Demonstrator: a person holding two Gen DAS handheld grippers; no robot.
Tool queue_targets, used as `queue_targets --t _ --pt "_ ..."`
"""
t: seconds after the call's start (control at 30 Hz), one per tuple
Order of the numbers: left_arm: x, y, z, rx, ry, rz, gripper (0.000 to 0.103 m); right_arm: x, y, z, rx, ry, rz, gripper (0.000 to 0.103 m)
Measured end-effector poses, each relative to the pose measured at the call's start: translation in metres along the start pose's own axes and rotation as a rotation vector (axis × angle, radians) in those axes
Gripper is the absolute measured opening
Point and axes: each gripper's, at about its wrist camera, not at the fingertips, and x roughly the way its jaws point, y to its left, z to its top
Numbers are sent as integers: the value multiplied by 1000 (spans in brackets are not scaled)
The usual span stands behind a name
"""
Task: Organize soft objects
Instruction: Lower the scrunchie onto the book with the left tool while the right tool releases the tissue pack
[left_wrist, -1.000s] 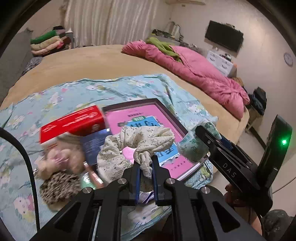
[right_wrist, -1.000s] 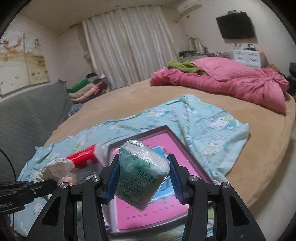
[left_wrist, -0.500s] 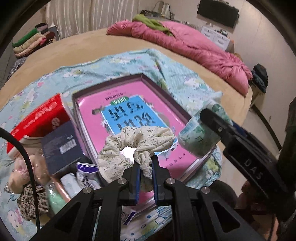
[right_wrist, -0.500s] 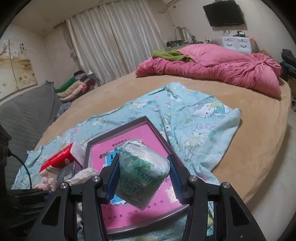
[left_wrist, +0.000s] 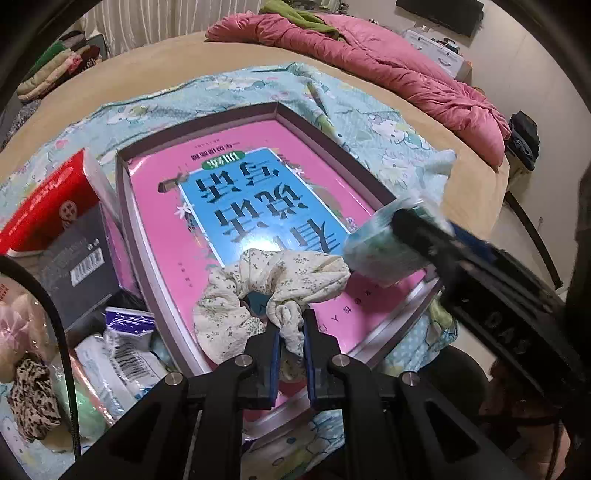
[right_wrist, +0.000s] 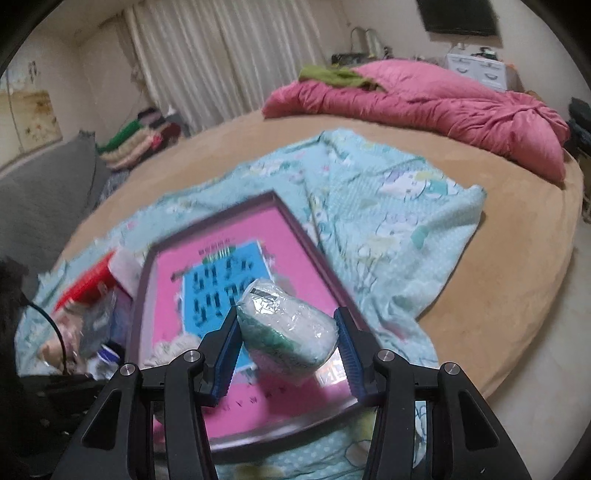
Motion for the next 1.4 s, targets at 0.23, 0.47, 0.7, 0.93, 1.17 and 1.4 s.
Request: queue_targets --t 0.23,0.47,0.7,0.93,1.17,1.4 --pt "6 -1 -3 3 16 -4 12 12 0 -2 1 42 -14 51" --pt "10 -1 -4 -2 22 -12 12 28 4 -1 -12 71 -47 51" --pt "15 -1 -5 -11 31 -14 12 35 -3 -1 14 93 -66 63" --pt "17 -2 -6 -17 40 -23 23 37 -8 -1 43 106 -63 66" --pt "14 -7 -9 7 38 -23 39 32 -9 -1 52 85 -56 67" --pt "8 -5 -11 5 34 -30 44 18 -6 0 42 32 -66 75"
